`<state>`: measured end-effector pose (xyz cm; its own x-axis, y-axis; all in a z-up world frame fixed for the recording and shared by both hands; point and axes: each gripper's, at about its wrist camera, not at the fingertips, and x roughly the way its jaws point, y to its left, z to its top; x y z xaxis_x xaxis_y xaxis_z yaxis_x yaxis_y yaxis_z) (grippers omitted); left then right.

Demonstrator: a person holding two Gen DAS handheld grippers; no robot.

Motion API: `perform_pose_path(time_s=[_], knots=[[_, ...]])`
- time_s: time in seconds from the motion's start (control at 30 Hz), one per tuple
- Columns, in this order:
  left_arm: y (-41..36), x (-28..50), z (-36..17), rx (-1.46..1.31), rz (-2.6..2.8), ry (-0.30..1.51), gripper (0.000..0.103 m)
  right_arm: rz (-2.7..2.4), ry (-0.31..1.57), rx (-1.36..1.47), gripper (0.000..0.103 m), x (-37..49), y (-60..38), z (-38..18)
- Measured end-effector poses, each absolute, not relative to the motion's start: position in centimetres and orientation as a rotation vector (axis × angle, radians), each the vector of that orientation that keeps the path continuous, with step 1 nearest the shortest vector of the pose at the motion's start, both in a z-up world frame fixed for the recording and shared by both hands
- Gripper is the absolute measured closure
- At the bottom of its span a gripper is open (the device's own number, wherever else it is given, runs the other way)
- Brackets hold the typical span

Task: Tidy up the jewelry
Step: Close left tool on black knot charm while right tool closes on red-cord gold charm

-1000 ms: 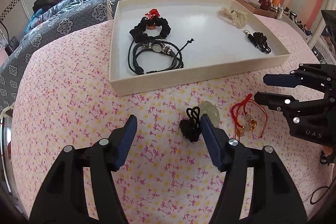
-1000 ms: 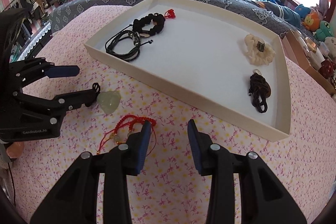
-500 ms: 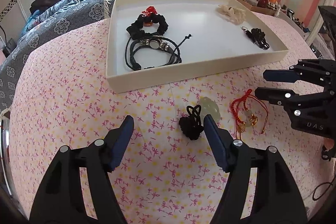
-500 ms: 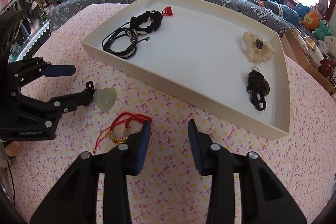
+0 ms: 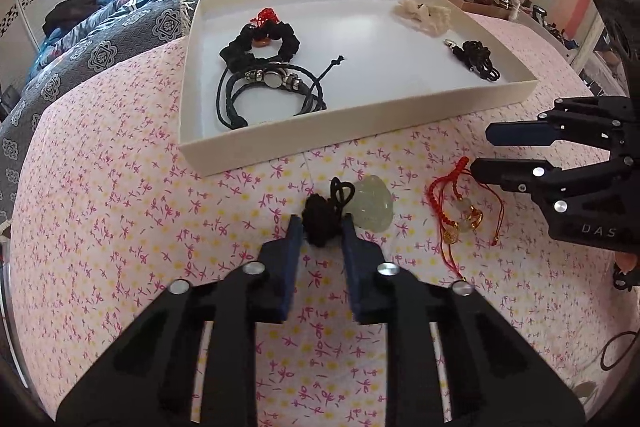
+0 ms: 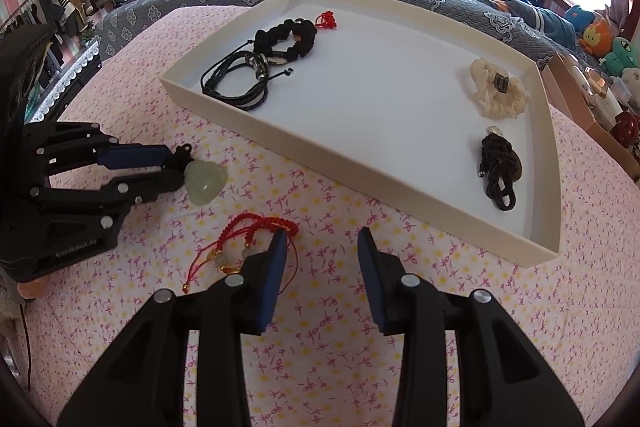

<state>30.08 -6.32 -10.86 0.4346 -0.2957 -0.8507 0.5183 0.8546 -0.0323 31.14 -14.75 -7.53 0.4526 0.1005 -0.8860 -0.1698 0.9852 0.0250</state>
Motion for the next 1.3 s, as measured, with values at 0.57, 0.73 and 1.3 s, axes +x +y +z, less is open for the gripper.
perform_pose_path(time_s=[0.57,0.73,1.3], knots=[[-5.0,30.3,-10.6,0.208,-0.506,0.998,0.088,0.188,1.101,-0.079,0.066,31.8,-14.3,-8.1],[-4.7,30.3,-10.4,0.200,-0.502,0.994,0.088,0.195,1.101,-0.089,0.080,31.9,-14.2,-8.3],[-4.5,29.6,-8.0,0.166,-0.500,0.932,0.089,0.162,1.018,-0.120,0.102,30.7,-14.5,-6.1]])
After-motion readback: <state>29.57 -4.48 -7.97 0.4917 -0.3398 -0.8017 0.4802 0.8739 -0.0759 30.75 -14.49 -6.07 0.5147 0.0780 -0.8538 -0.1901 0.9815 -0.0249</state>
